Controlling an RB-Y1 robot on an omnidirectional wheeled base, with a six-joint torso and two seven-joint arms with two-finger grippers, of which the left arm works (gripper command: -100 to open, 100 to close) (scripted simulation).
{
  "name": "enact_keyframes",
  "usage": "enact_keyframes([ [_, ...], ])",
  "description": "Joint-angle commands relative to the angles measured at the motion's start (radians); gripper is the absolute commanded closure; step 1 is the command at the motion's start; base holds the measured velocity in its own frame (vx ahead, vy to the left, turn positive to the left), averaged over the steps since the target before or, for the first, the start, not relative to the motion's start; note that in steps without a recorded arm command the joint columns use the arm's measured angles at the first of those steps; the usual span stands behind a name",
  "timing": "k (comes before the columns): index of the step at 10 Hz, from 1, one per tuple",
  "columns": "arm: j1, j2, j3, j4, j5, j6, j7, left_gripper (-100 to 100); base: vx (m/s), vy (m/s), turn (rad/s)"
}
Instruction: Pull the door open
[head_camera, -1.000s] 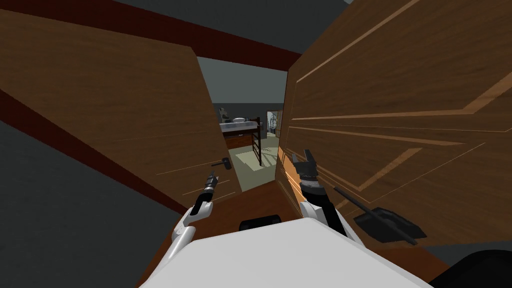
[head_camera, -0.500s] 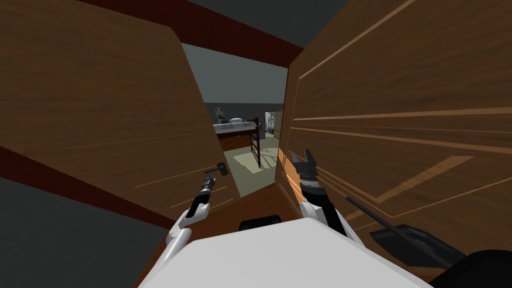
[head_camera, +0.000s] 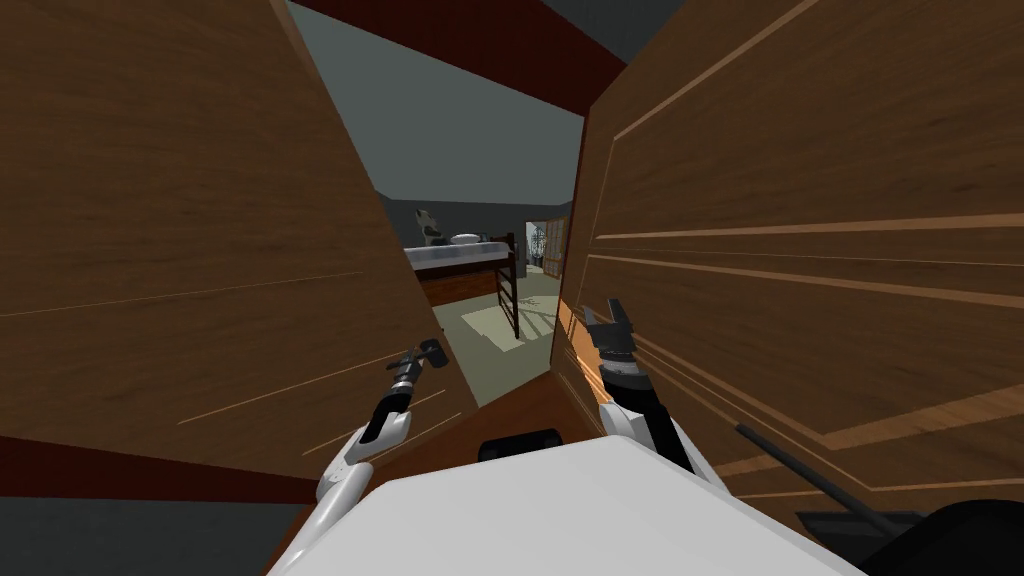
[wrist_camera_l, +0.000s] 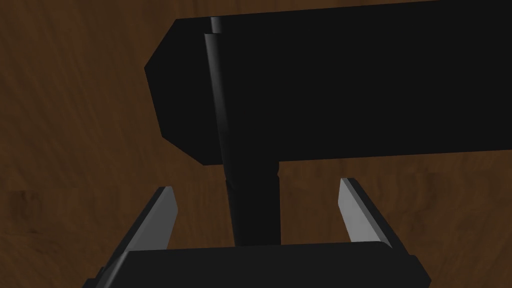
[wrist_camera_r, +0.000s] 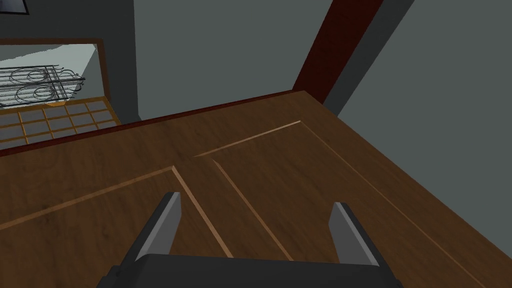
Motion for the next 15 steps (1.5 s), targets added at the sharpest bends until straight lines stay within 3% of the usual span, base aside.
enact_keyframes([
  [1, 0.000, -0.001, -0.001, -0.001, 0.000, 0.002, -0.001, 100, -0.013, -0.002, 0.013],
  [6, 0.000, -0.001, -0.001, -0.001, 0.000, 0.002, -0.001, 100, -0.017, -0.003, -0.001],
  [15, 0.058, 0.079, -0.096, -0.044, -0.001, -0.025, 0.095, 100, -0.195, 0.054, -0.123],
])
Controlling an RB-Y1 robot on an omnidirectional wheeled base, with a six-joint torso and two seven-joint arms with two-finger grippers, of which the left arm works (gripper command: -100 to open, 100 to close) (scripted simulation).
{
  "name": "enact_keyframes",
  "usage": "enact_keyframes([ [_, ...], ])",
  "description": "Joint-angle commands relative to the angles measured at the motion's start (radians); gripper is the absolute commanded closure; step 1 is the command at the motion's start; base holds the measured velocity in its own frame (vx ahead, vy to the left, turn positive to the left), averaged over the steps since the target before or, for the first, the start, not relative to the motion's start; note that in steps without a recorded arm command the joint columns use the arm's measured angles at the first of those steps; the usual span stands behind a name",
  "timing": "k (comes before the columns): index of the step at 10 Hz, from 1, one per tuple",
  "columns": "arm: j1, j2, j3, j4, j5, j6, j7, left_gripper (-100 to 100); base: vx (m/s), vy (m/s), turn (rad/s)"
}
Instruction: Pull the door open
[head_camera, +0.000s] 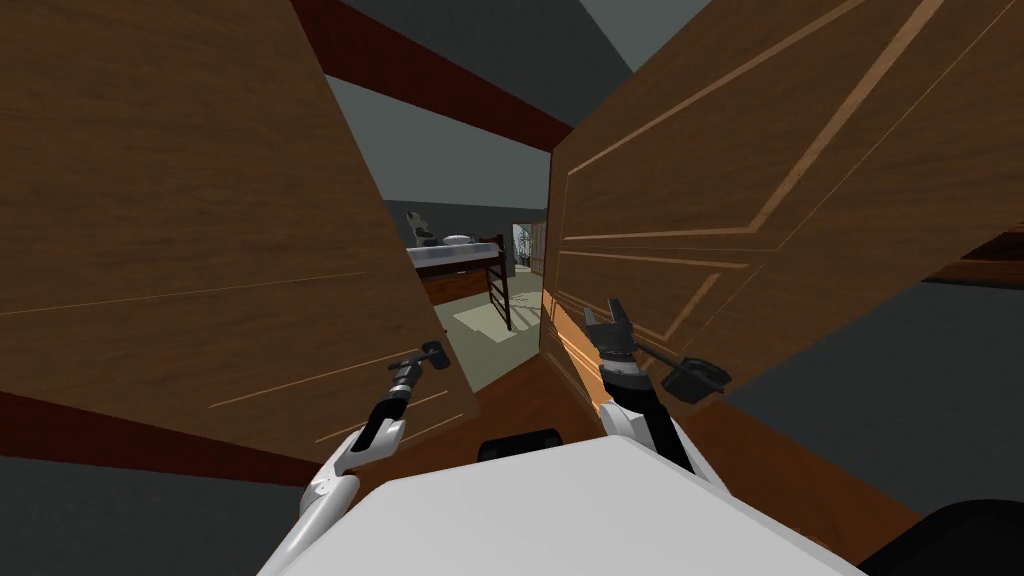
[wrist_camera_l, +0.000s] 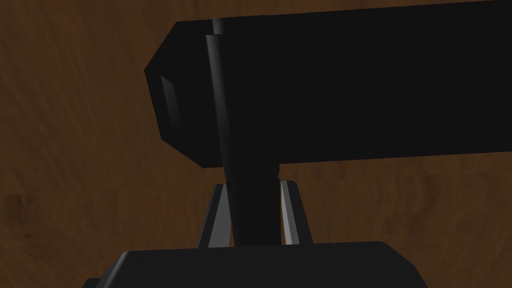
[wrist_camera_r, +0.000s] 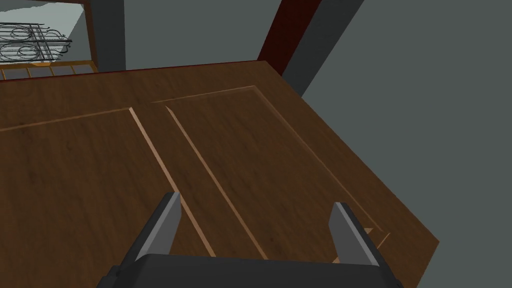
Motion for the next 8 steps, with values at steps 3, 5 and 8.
enact_keyframes([
  [3, 0.023, 0.023, -0.030, -0.012, -0.002, -0.018, 0.028, 100, -0.154, 0.031, -0.089],
  [5, 0.038, 0.038, -0.043, -0.022, -0.002, -0.031, 0.043, 100, -0.204, 0.039, -0.101],
  [8, 0.079, 0.081, -0.081, -0.049, -0.002, -0.067, 0.085, 100, -0.262, 0.089, -0.150],
])
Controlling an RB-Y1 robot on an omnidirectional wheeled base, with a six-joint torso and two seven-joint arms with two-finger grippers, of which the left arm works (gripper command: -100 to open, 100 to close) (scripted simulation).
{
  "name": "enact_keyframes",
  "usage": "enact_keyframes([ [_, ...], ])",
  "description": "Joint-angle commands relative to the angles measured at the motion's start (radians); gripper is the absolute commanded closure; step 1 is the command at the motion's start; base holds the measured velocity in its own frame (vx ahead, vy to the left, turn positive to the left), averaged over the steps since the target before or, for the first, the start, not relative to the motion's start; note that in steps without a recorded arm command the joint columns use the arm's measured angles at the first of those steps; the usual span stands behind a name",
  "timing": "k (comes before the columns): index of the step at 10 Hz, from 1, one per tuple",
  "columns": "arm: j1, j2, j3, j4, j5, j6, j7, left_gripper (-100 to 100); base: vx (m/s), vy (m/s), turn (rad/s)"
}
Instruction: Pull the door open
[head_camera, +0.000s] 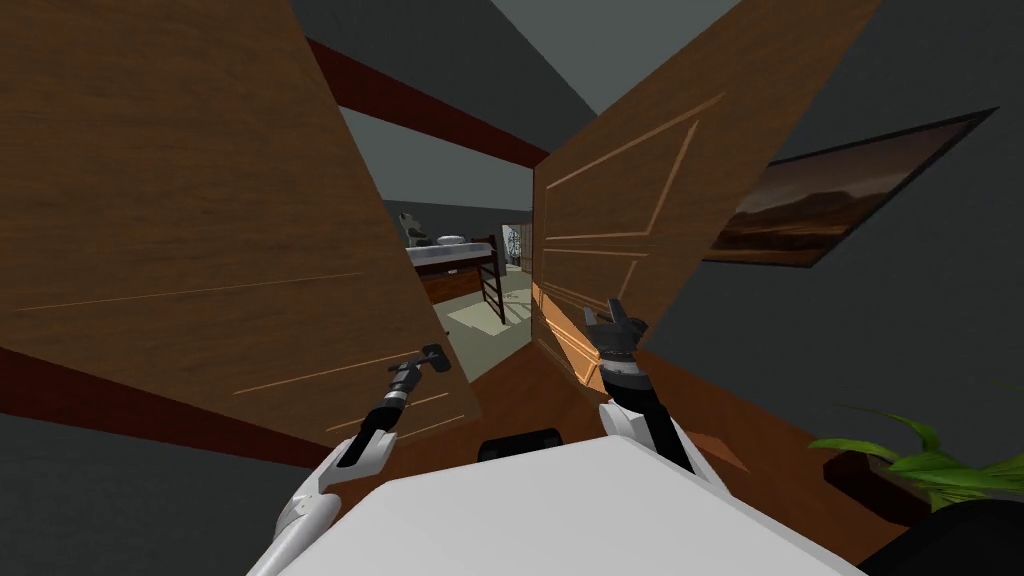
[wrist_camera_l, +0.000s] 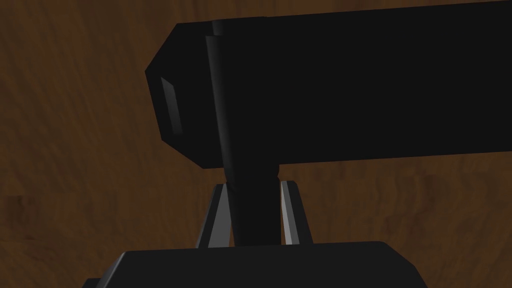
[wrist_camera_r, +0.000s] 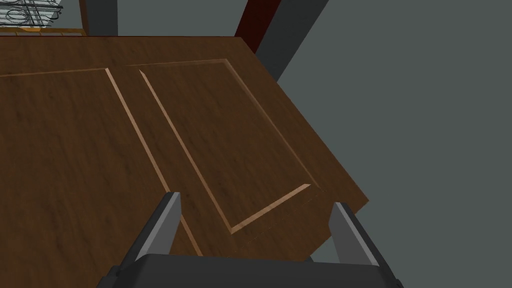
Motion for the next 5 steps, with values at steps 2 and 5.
enact_keyframes([
  [2, 0.014, 0.011, -0.013, -0.007, -0.001, -0.013, 0.011, 100, -0.183, 0.049, -0.084],
  [5, 0.064, 0.055, -0.044, -0.022, -0.002, -0.066, 0.052, 100, -0.235, 0.065, -0.145],
])
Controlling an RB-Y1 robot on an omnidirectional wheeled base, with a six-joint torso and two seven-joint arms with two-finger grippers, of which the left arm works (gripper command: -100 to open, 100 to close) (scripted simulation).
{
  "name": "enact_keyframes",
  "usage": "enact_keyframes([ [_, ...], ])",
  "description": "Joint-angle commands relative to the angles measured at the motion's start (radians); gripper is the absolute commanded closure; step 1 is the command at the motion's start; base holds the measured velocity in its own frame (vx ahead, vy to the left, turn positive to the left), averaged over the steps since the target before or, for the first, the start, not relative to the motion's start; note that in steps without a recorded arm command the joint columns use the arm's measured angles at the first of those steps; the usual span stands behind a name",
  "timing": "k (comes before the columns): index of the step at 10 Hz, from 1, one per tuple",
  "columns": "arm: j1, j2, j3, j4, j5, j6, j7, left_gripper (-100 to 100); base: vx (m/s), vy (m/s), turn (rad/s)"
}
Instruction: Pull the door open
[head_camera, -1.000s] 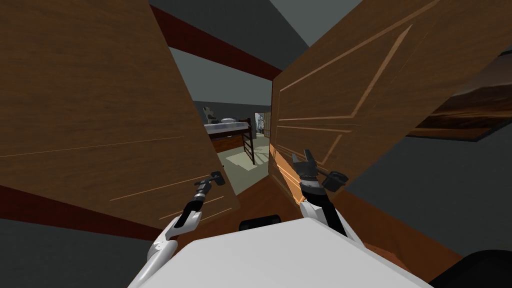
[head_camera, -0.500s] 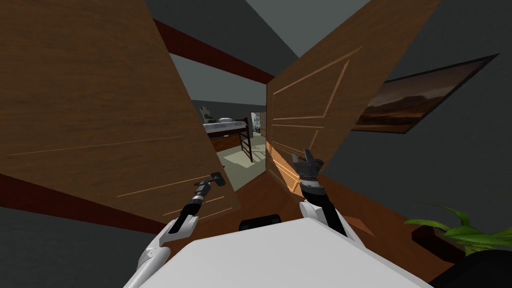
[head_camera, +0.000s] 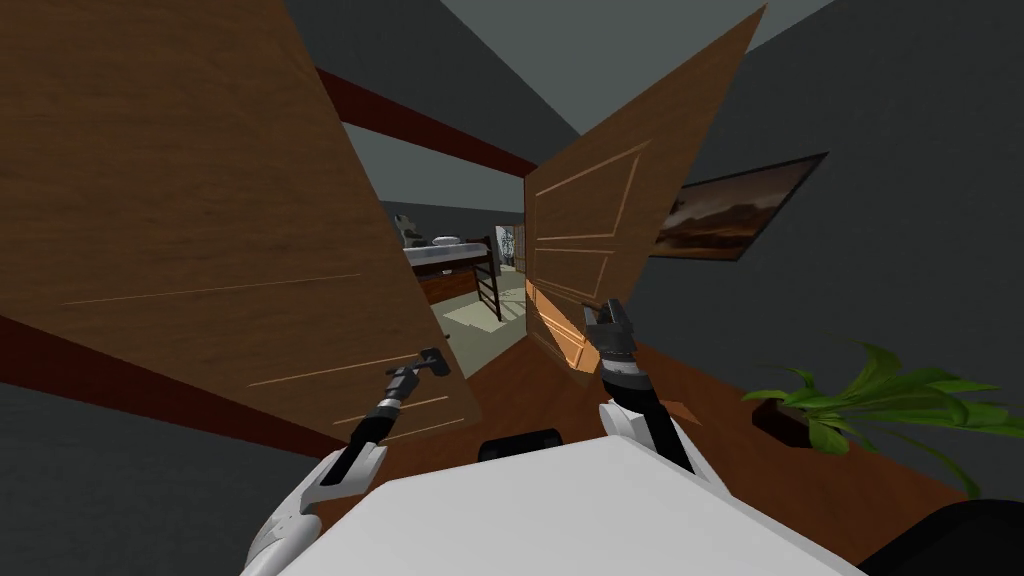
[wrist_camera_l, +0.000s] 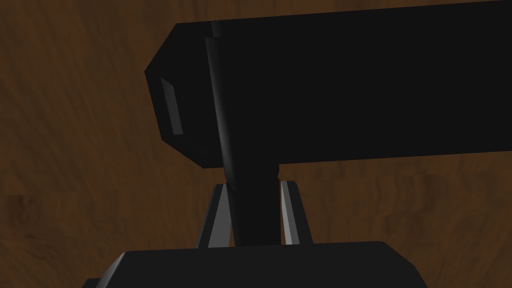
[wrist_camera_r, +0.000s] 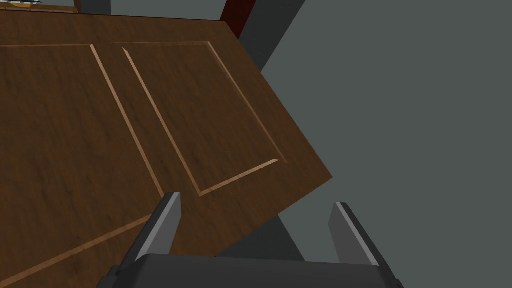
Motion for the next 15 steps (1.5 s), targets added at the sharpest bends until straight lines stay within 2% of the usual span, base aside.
enact_keyframes([
  [1, 0.030, 0.025, -0.019, -0.012, -0.001, -0.031, 0.023, 100, -0.227, 0.089, -0.176],
  [4, 0.065, 0.061, -0.039, -0.026, -0.001, -0.072, 0.054, 100, -0.230, 0.085, -0.121],
  [5, 0.059, 0.053, -0.035, -0.026, -0.001, -0.060, 0.046, 100, -0.103, 0.032, -0.034],
  [6, 0.077, 0.068, -0.046, -0.021, -0.003, -0.089, 0.062, 100, -0.183, 0.086, -0.151],
  [13, 0.131, 0.136, -0.072, -0.005, -0.005, -0.201, 0.116, 100, -0.214, 0.079, -0.153],
  [14, 0.126, 0.130, -0.071, -0.006, -0.006, -0.189, 0.111, 100, -0.091, 0.024, -0.034],
  [15, 0.134, 0.138, -0.078, 0.000, -0.007, -0.209, 0.119, 100, -0.111, 0.044, -0.098],
])
